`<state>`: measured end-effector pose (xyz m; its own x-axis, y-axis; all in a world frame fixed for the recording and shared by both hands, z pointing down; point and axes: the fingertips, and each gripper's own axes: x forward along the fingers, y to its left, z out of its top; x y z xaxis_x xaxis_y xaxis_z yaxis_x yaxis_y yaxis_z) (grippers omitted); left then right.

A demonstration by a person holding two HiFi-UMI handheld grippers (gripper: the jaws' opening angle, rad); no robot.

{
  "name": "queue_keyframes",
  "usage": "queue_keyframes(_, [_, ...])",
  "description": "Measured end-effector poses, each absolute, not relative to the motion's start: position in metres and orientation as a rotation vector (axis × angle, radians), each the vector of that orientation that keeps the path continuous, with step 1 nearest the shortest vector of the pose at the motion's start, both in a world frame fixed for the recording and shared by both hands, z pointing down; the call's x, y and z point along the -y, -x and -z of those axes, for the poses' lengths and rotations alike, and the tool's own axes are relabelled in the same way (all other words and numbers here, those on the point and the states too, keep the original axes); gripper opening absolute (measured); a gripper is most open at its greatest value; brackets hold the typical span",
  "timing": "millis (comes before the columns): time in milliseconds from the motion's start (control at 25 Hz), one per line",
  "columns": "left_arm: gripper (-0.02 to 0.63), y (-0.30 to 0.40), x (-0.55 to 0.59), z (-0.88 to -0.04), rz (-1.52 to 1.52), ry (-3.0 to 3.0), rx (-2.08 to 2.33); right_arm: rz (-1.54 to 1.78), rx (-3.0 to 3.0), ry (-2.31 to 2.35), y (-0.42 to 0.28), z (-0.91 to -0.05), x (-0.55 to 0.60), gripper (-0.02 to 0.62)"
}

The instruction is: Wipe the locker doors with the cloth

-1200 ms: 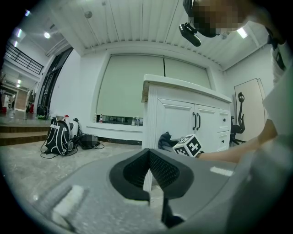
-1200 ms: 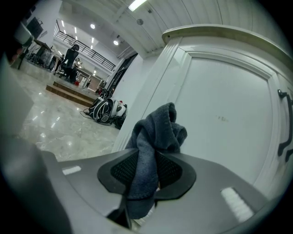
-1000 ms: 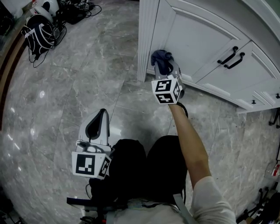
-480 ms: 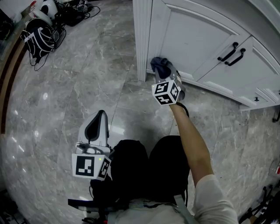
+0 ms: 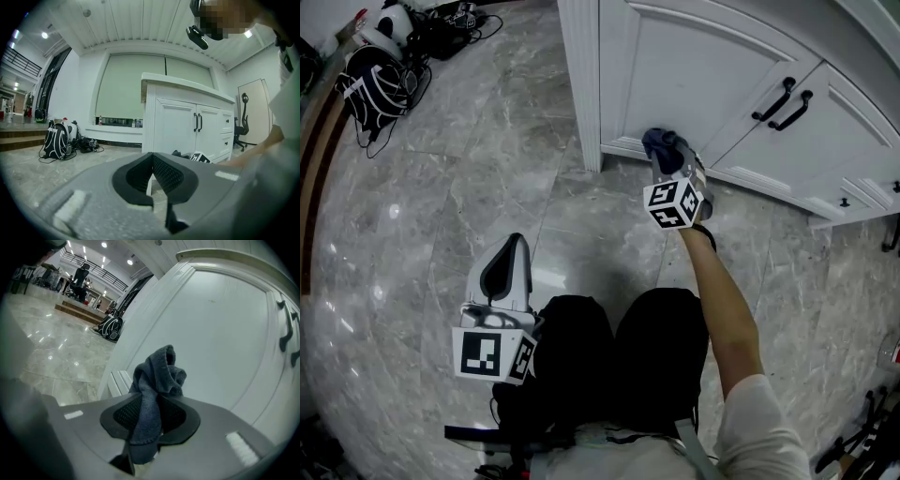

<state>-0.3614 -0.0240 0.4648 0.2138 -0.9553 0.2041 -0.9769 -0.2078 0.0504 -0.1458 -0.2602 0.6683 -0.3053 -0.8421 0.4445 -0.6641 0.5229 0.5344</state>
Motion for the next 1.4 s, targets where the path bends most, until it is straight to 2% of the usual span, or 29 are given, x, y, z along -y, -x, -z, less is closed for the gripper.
queue_keyframes(440, [0.002,0.336,0.029,-0.46,-0.199,-2.349,1.834,0.219,1.985,-1.331,0.069,-0.677,0.258,0.101])
queue_keyframes(680, [0.002,0.324,0.025,-0.456,-0.205,-2.368,1.818,0.215,2.071,-1.316,0.074,-0.659,0.24,0.101])
queue_keyframes(840, [0.002,0.31,0.03,-0.454,-0.201,-2.394,1.796,0.338,2.154,-1.36,0.064,-0.592,0.211,0.103])
queue_keyframes(1040, [0.002,0.284,0.039,-0.456,-0.201,-2.429,1.753,0.538,2.178,-1.451,0.016,-0.477,0.18,0.103])
queue_keyframes(1240, [0.002,0.264,0.04,-0.457,-0.217,-2.447,1.725,0.675,2.172,-1.576,-0.027,-0.369,0.203,0.104])
queue_keyframes(1400, [0.002,0.253,0.039,-0.456,-0.22,-2.451,1.714,0.683,2.17,-1.59,-0.037,-0.334,0.232,0.104])
